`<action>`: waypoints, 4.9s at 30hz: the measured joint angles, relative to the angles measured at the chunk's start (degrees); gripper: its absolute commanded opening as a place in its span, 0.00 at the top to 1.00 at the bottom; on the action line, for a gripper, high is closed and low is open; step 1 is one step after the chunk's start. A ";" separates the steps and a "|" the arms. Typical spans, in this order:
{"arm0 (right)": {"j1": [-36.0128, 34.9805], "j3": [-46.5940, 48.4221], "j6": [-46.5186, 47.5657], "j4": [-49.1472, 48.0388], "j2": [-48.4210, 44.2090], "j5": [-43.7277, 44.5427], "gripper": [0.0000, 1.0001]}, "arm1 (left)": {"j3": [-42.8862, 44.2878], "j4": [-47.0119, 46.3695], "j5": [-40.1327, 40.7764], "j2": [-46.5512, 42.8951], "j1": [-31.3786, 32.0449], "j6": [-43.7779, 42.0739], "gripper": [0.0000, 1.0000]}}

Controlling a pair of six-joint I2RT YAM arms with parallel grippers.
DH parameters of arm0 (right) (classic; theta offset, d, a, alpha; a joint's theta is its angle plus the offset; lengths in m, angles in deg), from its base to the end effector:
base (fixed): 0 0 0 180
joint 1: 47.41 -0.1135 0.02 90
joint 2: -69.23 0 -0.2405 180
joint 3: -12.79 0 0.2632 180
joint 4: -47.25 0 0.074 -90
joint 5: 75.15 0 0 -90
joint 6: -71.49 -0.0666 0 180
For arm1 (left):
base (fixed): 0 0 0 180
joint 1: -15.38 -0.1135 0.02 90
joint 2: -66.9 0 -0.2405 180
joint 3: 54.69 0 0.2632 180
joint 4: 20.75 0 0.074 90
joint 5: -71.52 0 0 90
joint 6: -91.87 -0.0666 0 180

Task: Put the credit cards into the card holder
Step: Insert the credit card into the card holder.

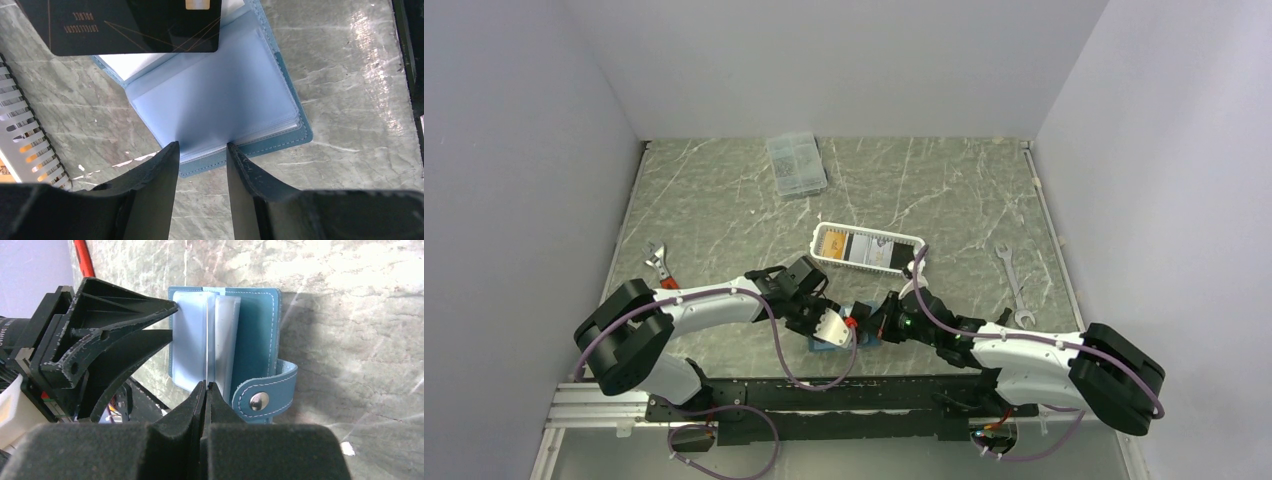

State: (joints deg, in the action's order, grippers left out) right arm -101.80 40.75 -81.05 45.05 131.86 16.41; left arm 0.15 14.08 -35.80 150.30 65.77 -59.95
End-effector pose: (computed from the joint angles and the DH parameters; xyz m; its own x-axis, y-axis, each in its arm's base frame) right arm 0.1438 0.1977 0.1019 -0.8534 0.3318 -0.4020 -0.0912 0.6643 0.7419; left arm 0.1665 -0.2323 0.1036 0.4540 0.7712 -0.4461 0.8899 -0.3682 0.2691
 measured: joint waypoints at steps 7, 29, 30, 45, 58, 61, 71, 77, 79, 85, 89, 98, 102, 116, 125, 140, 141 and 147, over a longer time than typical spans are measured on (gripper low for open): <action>0.00 -2.64 -1.33 -2.58 -0.81 0.83 1.00 | -0.09 -0.13 0.66 0.00 0.35 0.07 0.55; 0.04 -8.35 -4.17 -10.78 -2.32 2.82 1.00 | -0.24 -0.59 2.21 -0.04 1.07 1.55 0.55; 0.04 -8.72 -4.28 -10.78 -3.43 2.93 1.00 | -0.24 -0.61 2.19 -0.04 1.07 1.55 0.55; 0.04 -10.27 -5.46 -17.42 0.57 2.12 1.00 | -0.17 -0.57 2.27 0.07 1.09 1.75 0.55; 0.09 -12.70 -6.08 -21.14 -2.64 1.88 1.00 | -0.17 -0.68 2.73 0.07 1.33 2.58 0.55; 0.15 -12.70 -6.05 -22.62 -2.21 1.40 1.00 | -0.17 -0.68 2.82 0.07 1.33 2.67 0.55; 0.44 -12.70 -5.99 -24.15 1.77 0.26 1.00 | -0.17 -0.70 2.89 0.09 1.36 2.80 0.55; 0.48 -12.70 -5.73 -24.11 1.62 0.28 1.00 | -0.17 -0.70 2.93 0.09 1.38 2.82 0.55; 0.48 -12.70 -5.60 -24.50 2.51 0.24 1.00 | -0.17 -0.70 3.04 0.09 1.44 2.82 0.55; 0.68 -12.70 -5.62 -27.39 6.32 -0.39 1.00 | -0.17 -0.70 3.26 0.09 1.57 2.84 0.55; 0.79 -12.70 -5.62 -30.12 8.20 -0.66 1.00 | -0.17 -0.70 3.28 0.09 1.57 2.89 0.55; 1.16 -13.18 -6.03 -34.97 10.91 -1.66 1.00 | -0.17 -0.76 3.78 0.09 1.84 2.86 0.55; 1.16 -13.92 -6.14 -34.58 10.36 -1.53 1.00 | -0.17 -0.79 4.02 0.09 1.95 2.86 0.55; 1.44 -14.10 -6.14 -34.91 9.25 -0.20 1.00 | 0.09 -0.55 4.72 0.76 2.36 3.04 0.55; 1.88 -14.12 -7.15 -43.45 17.53 -0.52 1.00 | 0.11 -0.50 5.07 0.81 2.58 3.06 0.55; 1.92 -14.14 -8.17 -47.36 17.86 -0.59 1.00 | 0.09 -0.55 5.22 0.81 2.71 3.06 0.55; 1.92 -14.14 -8.15 -47.17 17.86 -0.59 1.00 | 0.07 -0.55 5.25 0.81 2.73 3.06 0.55; 1.92 -14.14 -8.15 -45.83 18.05 -0.61 1.00 | 0.09 -0.55 5.29 0.81 2.75 3.08 0.55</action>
State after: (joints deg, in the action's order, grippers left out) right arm -99.88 26.61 -89.21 -0.79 149.92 15.80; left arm 0.24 13.53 -30.51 151.11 68.52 -56.87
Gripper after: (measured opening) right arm 0.008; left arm 0.449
